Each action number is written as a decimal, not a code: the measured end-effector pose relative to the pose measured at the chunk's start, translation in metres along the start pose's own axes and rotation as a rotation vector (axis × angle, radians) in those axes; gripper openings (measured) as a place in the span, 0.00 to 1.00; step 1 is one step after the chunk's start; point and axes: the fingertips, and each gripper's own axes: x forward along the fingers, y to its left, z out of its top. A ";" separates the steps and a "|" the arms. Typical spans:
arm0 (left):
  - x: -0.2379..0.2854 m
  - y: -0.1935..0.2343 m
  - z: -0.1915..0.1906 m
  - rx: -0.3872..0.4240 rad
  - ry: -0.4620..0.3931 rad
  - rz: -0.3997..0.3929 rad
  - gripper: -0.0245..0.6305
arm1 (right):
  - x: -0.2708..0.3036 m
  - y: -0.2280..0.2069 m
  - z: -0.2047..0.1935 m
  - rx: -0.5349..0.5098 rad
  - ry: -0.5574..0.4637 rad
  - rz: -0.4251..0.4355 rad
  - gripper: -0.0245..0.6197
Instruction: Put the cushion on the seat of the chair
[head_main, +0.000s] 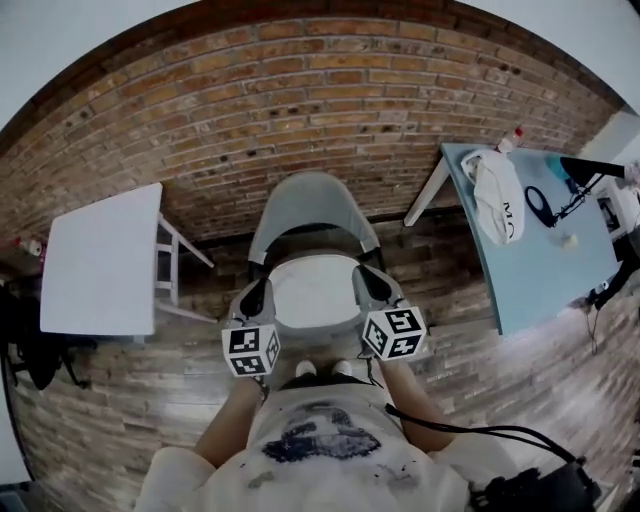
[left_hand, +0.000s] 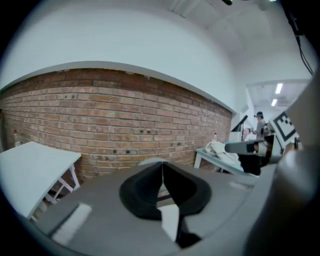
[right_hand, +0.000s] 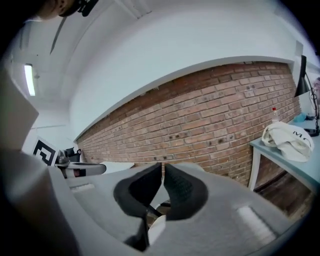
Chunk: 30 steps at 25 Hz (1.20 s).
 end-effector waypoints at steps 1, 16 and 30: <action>-0.003 0.000 0.006 -0.006 -0.007 0.001 0.03 | -0.005 0.003 0.007 0.000 -0.013 0.000 0.06; -0.013 -0.027 0.063 0.055 -0.100 -0.042 0.02 | -0.011 0.024 0.058 -0.068 -0.062 0.057 0.04; -0.001 -0.029 0.059 0.039 -0.083 -0.041 0.02 | -0.008 0.018 0.053 -0.069 -0.044 0.056 0.03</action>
